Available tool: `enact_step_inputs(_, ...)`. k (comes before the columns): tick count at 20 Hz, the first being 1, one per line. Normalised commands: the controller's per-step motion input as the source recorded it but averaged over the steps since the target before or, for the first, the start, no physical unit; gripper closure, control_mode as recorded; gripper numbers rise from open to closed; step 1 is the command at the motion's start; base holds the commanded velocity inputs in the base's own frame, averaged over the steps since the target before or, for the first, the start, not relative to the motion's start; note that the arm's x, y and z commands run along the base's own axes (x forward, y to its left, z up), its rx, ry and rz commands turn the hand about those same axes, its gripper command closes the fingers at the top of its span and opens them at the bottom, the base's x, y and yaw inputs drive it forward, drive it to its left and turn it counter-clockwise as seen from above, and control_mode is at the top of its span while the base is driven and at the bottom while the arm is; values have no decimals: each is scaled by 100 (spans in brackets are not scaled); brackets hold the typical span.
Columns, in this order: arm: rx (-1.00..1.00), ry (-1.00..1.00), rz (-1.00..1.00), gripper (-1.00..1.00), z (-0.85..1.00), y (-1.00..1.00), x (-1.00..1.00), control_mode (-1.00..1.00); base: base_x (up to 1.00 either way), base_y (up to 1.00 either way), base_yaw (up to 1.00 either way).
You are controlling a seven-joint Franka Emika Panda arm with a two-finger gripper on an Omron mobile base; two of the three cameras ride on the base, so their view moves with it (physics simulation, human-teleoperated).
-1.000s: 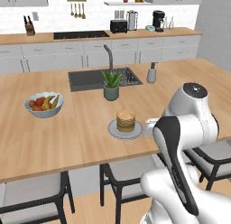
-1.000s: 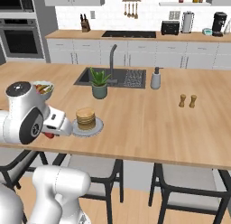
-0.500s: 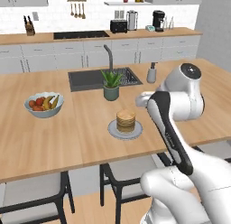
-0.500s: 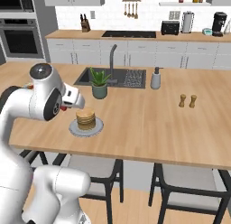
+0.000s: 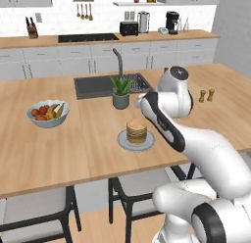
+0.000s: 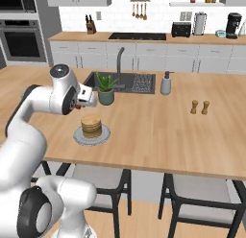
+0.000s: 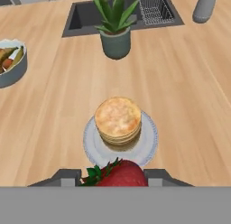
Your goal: Take the strawberry from the fridge and place it on top of the pancake, located on the dining counter.
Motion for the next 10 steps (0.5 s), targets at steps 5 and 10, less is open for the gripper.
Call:
enact_step_inputs(5, -6, 0, 0, 100, -70, 0, 100, -100, 0, 0, 0)
enact_step_inputs(10, -6, 0, 0, 100, -8, 0, 20, -100, 0, 0, 0)
